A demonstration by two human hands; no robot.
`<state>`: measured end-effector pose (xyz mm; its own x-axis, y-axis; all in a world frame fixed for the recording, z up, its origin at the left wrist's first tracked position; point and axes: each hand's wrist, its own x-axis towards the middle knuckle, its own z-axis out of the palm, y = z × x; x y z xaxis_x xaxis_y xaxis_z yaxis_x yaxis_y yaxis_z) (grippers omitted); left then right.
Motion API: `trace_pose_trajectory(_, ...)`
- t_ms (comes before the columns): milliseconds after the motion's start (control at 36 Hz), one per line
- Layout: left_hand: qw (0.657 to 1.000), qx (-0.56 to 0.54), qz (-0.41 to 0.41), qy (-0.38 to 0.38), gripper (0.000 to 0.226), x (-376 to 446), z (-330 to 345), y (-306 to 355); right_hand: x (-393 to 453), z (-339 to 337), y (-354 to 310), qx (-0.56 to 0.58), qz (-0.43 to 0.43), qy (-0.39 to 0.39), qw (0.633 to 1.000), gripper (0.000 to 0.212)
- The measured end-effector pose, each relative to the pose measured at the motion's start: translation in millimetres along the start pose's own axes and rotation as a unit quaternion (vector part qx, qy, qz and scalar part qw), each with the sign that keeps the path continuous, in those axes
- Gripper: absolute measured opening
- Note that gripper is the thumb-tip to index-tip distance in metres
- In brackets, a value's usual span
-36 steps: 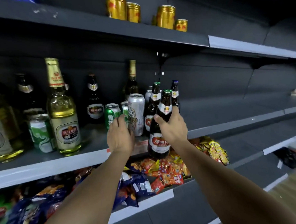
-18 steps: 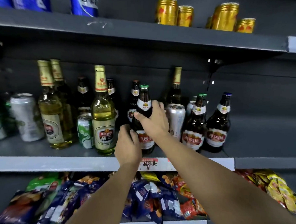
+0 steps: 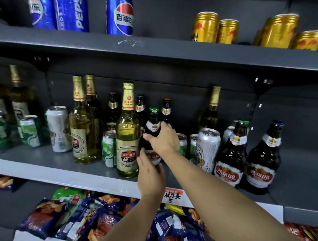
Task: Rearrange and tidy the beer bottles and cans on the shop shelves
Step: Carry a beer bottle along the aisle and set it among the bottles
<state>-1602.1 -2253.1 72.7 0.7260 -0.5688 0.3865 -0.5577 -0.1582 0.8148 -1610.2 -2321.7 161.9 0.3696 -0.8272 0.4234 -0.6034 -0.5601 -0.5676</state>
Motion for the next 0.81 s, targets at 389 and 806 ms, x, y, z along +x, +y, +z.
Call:
trace_pose_trajectory(389, 0.991, 0.022, 0.037, -0.127, 0.064, 16.9, 21.2, -8.2, 58.0, 15.8, -1.2, -0.008, 0.082, -0.020, 0.996, 0.055)
trace_pose_trajectory(806, 0.985, 0.047, 0.070, -0.153, 0.079, 53.8, 42.2, 20.8, 62.1, -6.3, 12.3, -0.083, 0.017, -0.004, 0.996, 0.064)
